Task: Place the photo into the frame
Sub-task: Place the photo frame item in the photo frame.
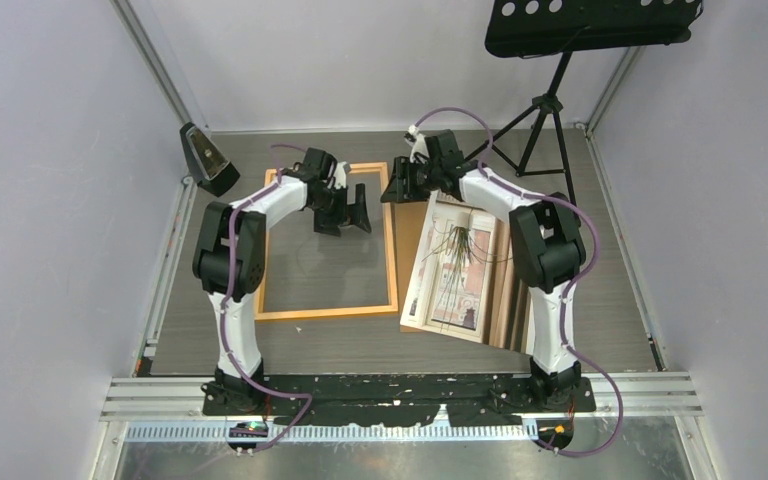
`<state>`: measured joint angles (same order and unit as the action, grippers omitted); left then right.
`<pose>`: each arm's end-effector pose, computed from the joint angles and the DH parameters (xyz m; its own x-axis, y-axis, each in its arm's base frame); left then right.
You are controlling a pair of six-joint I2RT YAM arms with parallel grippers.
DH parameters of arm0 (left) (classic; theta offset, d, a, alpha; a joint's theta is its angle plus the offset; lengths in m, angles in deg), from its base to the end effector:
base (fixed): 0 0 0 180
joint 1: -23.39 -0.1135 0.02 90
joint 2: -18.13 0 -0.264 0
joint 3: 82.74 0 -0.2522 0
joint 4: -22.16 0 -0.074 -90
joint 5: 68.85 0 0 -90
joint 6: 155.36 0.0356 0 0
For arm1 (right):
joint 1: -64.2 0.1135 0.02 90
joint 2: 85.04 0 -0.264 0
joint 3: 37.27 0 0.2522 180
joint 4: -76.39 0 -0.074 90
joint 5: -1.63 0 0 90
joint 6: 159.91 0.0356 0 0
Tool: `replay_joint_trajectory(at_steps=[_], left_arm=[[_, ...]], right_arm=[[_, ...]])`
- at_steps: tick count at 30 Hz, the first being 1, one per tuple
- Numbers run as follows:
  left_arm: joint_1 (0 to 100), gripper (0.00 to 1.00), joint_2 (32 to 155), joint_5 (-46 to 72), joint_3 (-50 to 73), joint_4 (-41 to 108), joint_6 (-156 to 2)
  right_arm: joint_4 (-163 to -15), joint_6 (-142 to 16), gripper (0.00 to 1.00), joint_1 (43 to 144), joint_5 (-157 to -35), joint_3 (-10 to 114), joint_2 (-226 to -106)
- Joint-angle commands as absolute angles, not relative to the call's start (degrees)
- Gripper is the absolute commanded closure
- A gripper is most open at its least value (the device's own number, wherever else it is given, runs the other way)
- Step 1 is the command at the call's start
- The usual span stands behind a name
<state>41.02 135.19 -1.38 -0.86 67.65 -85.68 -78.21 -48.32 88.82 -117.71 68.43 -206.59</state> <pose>0.4007 -0.1417 0.1703 -0.9581 -0.0321 -0.2847 0.1116 0.8734 -0.4740 0.4288 0.2157 0.2003 -0.8142 -0.0203 -0.5802 -0.4285 0.6952 0.5771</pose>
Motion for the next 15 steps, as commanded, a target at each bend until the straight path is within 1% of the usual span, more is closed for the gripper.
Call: replay_joint_trajectory(at_steps=[1,6,15], left_arm=[[41.3,0.01,133.0,2.1,1.0,68.2,-83.9],[41.3,0.0,130.3,2.8,1.3,68.3,-83.7],[41.2,0.01,124.1,6.6,2.0,69.8,-79.8]], right_arm=[[-77.7,-53.0,0.46,88.8,-115.6,68.5,-201.6],[-77.6,-56.6,0.41,88.8,-113.3,66.1,-199.8],[-78.0,-62.2,0.29,89.9,-109.3,63.6,-197.1]])
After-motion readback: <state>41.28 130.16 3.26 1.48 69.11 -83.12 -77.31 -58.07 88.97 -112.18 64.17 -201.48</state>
